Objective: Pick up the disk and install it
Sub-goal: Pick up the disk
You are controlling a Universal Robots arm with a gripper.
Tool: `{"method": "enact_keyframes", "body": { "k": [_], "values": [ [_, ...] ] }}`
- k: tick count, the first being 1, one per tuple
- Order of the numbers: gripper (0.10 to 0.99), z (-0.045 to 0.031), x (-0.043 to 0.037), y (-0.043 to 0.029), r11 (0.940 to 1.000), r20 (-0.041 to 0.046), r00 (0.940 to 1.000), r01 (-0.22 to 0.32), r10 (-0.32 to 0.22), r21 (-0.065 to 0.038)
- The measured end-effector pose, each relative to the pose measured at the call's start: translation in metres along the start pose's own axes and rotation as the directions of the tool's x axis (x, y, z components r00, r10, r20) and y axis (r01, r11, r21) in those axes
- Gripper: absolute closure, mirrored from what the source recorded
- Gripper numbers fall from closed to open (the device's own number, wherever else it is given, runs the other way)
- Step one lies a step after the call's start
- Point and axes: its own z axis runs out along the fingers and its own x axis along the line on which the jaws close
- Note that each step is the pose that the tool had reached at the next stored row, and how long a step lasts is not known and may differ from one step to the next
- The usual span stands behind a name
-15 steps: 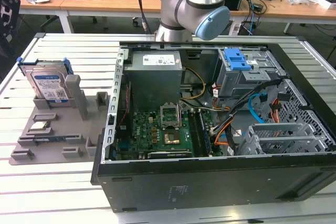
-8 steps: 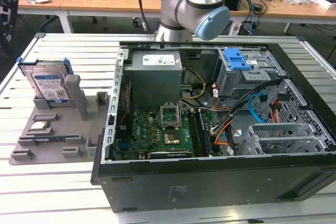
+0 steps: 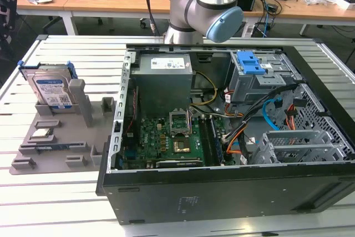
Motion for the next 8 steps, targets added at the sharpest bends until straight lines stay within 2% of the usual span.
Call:
{"method": "enact_keyframes", "body": {
  "k": [3, 8],
  "values": [
    [0.98, 0.0, 0.0, 0.0, 0.9993, -0.0007, 0.9993, 0.038, -0.038, -0.001],
    [0.98, 0.0, 0.0, -0.0001, 0.9942, -0.0019, 0.9942, 0.108, -0.108, -0.003]
  ]
}}
